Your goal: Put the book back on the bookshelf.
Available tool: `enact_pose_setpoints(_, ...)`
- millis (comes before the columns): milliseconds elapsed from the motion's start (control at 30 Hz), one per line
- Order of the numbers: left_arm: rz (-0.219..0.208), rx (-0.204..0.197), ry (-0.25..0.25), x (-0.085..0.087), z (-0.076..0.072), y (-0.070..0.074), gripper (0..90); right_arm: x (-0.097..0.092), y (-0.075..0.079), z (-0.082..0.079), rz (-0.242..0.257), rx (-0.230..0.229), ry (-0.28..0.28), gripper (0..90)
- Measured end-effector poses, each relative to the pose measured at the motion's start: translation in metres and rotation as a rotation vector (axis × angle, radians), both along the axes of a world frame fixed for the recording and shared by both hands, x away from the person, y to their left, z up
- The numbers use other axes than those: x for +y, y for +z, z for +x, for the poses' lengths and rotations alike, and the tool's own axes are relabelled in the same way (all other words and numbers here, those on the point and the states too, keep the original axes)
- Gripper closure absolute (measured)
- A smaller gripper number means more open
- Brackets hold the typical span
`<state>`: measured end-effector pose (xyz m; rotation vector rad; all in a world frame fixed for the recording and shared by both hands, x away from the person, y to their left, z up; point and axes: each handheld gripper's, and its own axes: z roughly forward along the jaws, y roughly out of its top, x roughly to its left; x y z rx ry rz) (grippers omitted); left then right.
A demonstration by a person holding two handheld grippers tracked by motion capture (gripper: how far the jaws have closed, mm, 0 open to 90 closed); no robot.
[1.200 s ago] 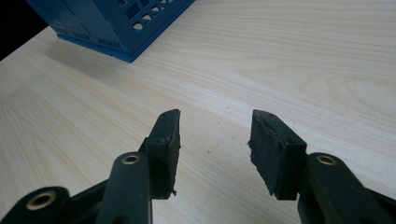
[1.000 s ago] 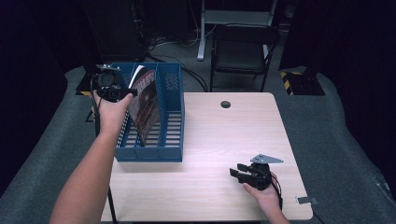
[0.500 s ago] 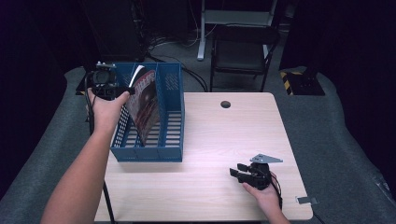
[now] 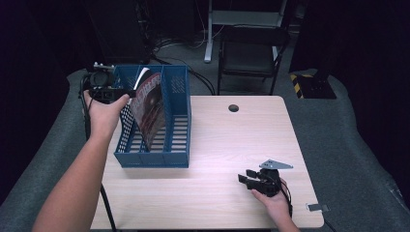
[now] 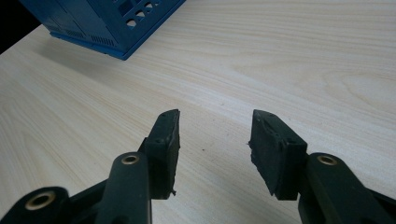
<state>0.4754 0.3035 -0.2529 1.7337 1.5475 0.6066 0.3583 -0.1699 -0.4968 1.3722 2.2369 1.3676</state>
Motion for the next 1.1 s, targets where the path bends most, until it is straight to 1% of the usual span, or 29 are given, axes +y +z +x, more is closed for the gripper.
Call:
enact_pose_setpoints(67, 0.008, 0.001, -0.013, 0.000, -0.001, 0.001, 47.2, 0.000, 0.000, 0.000, -0.001, 0.000, 0.000, 52.3)
enact_pose_setpoints(200, 0.001, -0.001, -0.020, -0.001, -0.002, 0.001, 47.1, 0.000, 0.000, 0.000, 0.000, -0.002, 0.000, 52.3)
enact_pose_setpoints(233, 0.008, 0.005, -0.025, -0.001, -0.002, 0.002, 47.1, 0.000, 0.000, 0.001, 0.000, -0.002, 0.000, 52.3)
enact_pose_setpoints(300, 0.007, 0.010, -0.026, -0.001, -0.002, 0.002, 47.1, -0.001, 0.000, 0.001, -0.001, 0.001, -0.001, 52.3)
enact_pose_setpoints(333, 0.009, 0.010, -0.024, -0.001, -0.002, 0.002, 47.1, -0.001, 0.000, 0.001, -0.001, -0.004, -0.001, 52.3)
enact_pose_setpoints(433, 0.012, 0.005, -0.029, 0.000, -0.003, 0.002, 47.1, -0.002, 0.001, 0.000, 0.007, 0.000, -0.008, 52.3)
enact_pose_setpoints(533, 0.009, 0.004, -0.032, 0.000, -0.004, 0.003, 47.0, -0.003, 0.000, 0.001, 0.000, -0.008, -0.003, 52.2)
enact_pose_setpoints(667, 0.015, 0.002, -0.043, 0.000, -0.007, 0.005, 47.0, -0.002, 0.001, 0.000, 0.002, 0.002, -0.008, 52.1)
enact_pose_setpoints(800, 0.015, 0.004, -0.066, -0.001, -0.011, 0.006, 46.9, -0.002, 0.000, 0.000, -0.001, -0.002, -0.007, 52.1)
enact_pose_setpoints(833, 0.016, 0.003, -0.069, -0.002, -0.012, 0.007, 46.9, -0.002, 0.000, 0.000, 0.000, -0.009, -0.006, 52.1)
enact_pose_setpoints(867, 0.015, -0.002, -0.072, -0.003, -0.013, 0.007, 46.9, -0.003, 0.000, 0.000, -0.001, -0.008, -0.006, 52.0)
enact_pose_setpoints(1100, 0.026, 0.000, -0.123, -0.010, -0.020, 0.008, 46.8, -0.002, 0.000, 0.000, -0.003, -0.002, -0.006, 52.0)
